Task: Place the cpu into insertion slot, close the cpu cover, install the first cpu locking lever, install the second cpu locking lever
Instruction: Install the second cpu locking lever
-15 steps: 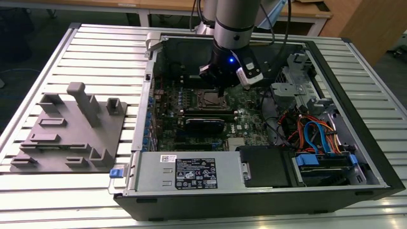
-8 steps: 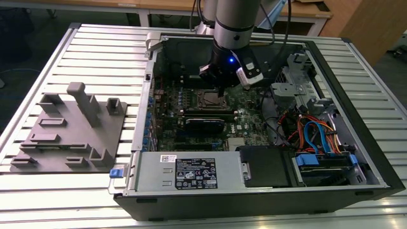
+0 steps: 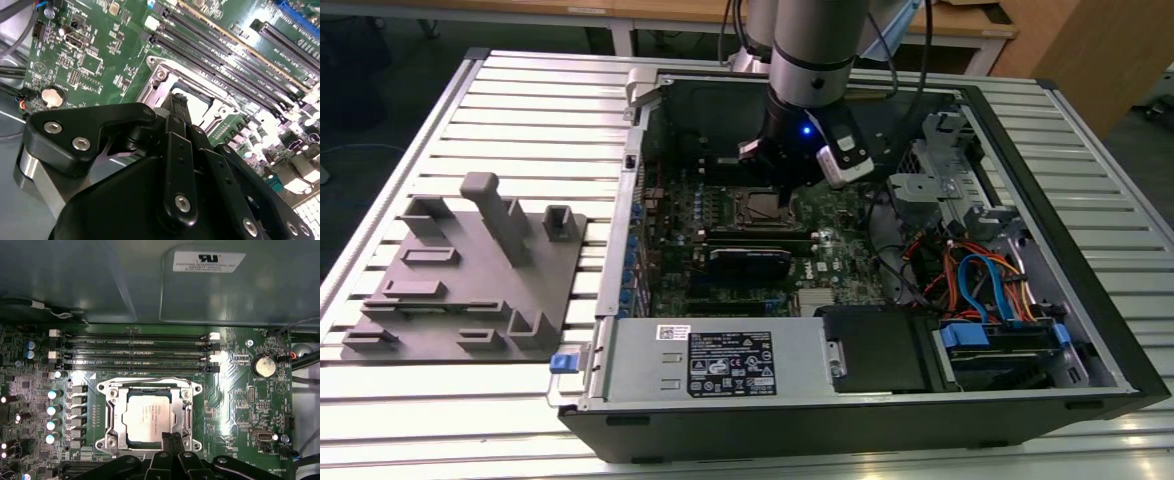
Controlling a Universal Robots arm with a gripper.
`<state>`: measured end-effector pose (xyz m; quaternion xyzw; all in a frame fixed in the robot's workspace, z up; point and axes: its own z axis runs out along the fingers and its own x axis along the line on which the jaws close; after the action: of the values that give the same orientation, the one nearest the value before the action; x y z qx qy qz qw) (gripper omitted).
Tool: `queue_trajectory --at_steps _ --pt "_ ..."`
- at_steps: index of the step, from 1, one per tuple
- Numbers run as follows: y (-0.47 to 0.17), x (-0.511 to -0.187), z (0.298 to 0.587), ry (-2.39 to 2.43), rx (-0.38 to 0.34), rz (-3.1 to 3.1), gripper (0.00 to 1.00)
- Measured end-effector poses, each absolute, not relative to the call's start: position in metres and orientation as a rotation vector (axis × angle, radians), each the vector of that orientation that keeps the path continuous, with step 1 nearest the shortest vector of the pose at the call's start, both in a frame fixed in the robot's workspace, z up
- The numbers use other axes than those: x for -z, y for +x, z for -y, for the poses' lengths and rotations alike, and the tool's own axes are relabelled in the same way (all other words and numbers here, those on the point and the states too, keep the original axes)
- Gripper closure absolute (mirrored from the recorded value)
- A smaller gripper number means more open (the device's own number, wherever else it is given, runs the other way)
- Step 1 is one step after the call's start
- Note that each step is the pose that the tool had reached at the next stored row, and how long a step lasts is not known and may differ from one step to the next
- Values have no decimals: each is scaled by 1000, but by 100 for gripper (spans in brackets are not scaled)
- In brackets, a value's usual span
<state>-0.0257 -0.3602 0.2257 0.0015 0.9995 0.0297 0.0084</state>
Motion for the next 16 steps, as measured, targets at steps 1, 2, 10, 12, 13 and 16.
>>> queue_trajectory --at_steps 1,2,10,12,13,16 --pt "-26 -226 360 5 -93 -3123 90" --pt "-26 -226 361 5 -93 -3123 90" --pt "-26 -226 361 5 -93 -3123 90" --pt "-26 -226 361 5 -93 -3123 90" --pt "-26 -226 361 5 -93 -3123 90" --pt "-26 -230 361 5 -93 -3123 90"
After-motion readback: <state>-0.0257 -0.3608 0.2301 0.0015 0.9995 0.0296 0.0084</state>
